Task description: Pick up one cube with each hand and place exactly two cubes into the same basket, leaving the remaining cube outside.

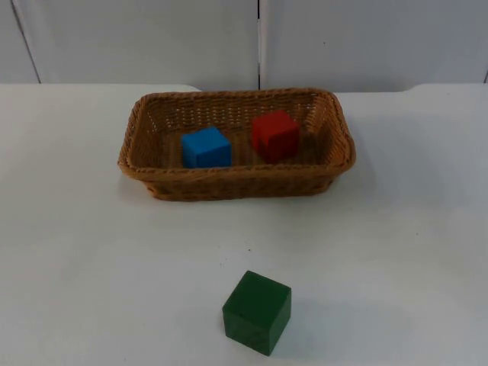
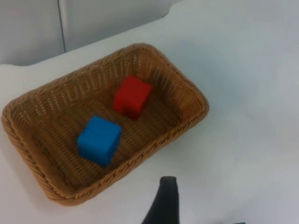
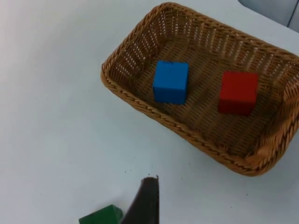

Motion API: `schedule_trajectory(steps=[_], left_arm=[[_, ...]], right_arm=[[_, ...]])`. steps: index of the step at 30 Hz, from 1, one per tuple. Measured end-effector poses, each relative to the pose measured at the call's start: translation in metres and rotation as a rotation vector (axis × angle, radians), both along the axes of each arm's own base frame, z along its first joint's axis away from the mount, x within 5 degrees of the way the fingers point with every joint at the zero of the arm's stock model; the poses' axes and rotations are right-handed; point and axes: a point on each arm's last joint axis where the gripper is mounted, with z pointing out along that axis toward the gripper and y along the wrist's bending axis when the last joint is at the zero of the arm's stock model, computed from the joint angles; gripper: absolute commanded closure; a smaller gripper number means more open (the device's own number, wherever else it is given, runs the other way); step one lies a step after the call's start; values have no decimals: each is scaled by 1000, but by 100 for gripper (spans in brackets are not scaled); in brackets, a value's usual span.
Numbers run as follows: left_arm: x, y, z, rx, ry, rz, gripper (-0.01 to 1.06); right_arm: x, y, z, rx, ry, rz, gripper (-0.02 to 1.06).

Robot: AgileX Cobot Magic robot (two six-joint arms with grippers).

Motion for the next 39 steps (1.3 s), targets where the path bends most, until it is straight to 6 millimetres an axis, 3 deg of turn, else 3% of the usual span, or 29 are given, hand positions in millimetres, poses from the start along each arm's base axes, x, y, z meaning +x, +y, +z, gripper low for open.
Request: schedule_trajectory(steps=[12, 24, 39], left_arm=[[-40, 8, 26, -39, -119, -2, 31], [-73, 16, 2, -45, -128, 17, 31], [-113, 23, 11, -32, -206, -14, 31]], right_arm=[[-46, -23, -3, 30, -41, -23, 24], [-94, -47, -4, 66, -116, -39, 24], [-151, -75, 2, 138, -227, -48, 24]])
